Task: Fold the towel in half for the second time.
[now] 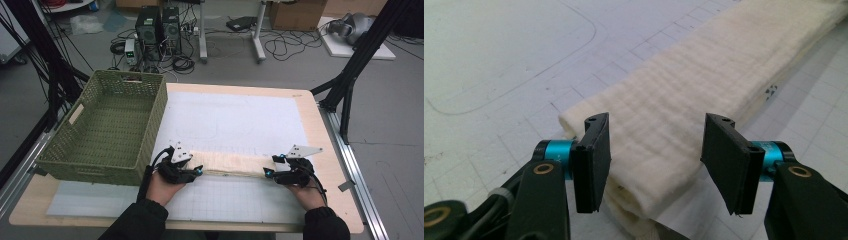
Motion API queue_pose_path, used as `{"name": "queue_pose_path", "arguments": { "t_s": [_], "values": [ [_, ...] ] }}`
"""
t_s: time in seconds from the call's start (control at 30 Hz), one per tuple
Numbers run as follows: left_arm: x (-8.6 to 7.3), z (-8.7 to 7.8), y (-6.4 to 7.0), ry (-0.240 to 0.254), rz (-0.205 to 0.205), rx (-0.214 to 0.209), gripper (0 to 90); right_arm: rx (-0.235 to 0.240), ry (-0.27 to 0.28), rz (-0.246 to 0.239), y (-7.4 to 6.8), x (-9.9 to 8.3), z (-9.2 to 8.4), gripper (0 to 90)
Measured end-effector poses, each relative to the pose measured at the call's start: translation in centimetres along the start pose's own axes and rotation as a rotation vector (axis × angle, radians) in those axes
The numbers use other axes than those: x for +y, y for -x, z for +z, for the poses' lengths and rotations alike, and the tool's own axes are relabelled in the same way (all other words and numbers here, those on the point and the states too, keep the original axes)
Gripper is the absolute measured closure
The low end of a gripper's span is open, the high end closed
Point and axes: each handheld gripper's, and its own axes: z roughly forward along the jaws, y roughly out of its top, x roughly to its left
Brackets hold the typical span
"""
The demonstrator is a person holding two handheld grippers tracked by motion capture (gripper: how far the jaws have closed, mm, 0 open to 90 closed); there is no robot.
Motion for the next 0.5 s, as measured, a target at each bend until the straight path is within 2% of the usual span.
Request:
{"name": "queue_pose_path", "arguments": {
  "t_s": [0.07, 0.17, 0.5],
  "values": [
    [0.08, -0.01, 0.12, 0.006, -0.011, -0.006, 45.1, 0.001, 0.004, 0.010, 0.05, -0.02, -0.04, 34.8],
    [0.28, -0.15, 0.31, 0.013, 0.006, 0.001, 44.8, -0.002, 0.011, 0.019, 0.12, -0.02, -0.12, 35.0],
    [0.31, -0.25, 0.11, 0.022, -0.007, 0.003, 45.3, -0.015, 0.023, 0.048, 0.55, -0.09, -0.34, 37.2]
  ]
}}
